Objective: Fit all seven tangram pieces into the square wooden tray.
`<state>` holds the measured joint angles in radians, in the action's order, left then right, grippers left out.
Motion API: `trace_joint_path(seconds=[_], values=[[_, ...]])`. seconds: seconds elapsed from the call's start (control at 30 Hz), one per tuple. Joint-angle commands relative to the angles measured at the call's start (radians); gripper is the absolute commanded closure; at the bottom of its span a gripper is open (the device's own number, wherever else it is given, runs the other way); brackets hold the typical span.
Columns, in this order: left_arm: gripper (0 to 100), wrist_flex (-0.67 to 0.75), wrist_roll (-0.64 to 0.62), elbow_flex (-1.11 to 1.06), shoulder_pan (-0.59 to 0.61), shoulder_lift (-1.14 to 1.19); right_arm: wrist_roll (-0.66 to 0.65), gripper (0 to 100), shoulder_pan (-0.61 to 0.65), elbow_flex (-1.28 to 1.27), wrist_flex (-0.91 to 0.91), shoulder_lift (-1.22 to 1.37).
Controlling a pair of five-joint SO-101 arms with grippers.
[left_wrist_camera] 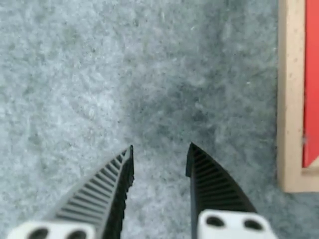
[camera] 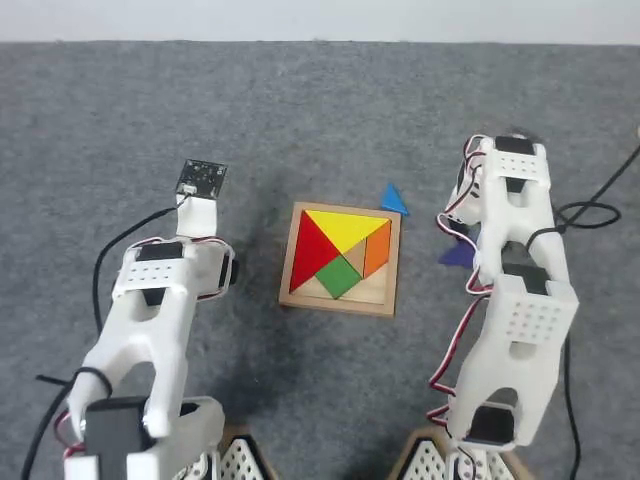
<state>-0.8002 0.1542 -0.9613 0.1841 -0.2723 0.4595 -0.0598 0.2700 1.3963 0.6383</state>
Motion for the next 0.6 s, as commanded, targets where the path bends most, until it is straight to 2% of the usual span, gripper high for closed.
trace_joint_path(seconds=[0.0, 0.23, 0.43, 0.57], values=[[84, 0.020, -0.003, 0.042, 0.008, -0.005, 0.069, 79.4, -0.007, 0.044, 0.044, -0.111], [84, 0.020, -0.003, 0.042, 0.008, -0.005, 0.123, 79.3, 0.056, 0.014, 0.127, -0.180], [84, 0.020, -0.003, 0.042, 0.008, -0.005, 0.193, 79.3, 0.139, -0.060, 0.120, -0.019], [84, 0.020, -0.003, 0.041, 0.008, -0.005, 0.287, 79.3, 0.127, 0.003, 0.117, 0.079]])
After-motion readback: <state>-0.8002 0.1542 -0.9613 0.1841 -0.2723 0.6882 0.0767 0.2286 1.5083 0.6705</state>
